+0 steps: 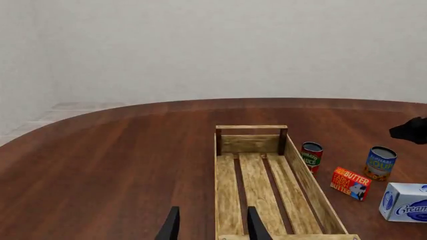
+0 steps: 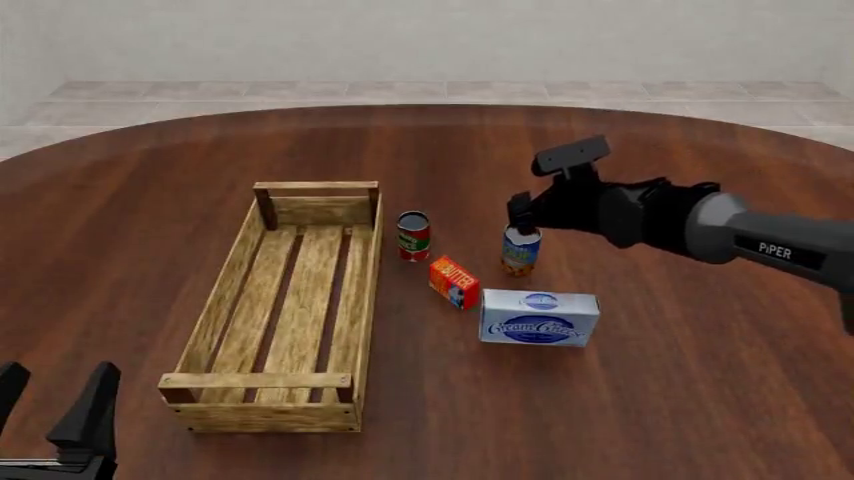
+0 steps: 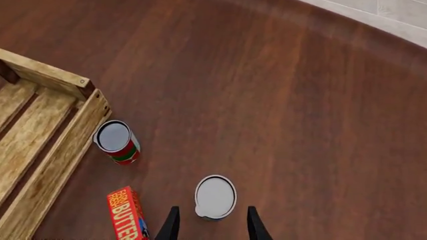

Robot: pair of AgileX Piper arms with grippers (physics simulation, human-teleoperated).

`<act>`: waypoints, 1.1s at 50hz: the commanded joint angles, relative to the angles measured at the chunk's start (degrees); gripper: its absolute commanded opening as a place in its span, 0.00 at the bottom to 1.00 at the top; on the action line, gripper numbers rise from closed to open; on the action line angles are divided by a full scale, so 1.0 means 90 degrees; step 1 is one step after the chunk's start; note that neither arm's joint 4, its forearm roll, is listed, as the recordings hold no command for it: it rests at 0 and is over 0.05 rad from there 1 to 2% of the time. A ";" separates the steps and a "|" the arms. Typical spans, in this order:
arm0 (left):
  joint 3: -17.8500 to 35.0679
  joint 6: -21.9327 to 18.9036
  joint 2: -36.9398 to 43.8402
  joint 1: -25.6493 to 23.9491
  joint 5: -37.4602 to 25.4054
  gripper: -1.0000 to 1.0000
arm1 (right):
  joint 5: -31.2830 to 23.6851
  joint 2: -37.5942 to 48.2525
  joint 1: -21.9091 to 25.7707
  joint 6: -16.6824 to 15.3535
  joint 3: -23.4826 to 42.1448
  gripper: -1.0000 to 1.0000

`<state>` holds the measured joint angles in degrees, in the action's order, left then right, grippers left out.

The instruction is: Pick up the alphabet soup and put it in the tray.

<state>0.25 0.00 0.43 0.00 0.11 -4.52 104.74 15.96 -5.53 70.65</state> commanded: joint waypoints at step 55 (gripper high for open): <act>0.0000 0.0000 0.0000 0.0000 0.0000 1.00 | 0.0197 0.0506 0.0088 0.0177 0.0105 1.00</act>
<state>0.25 0.00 0.43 0.00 0.11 -3.06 108.58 16.57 -4.41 71.77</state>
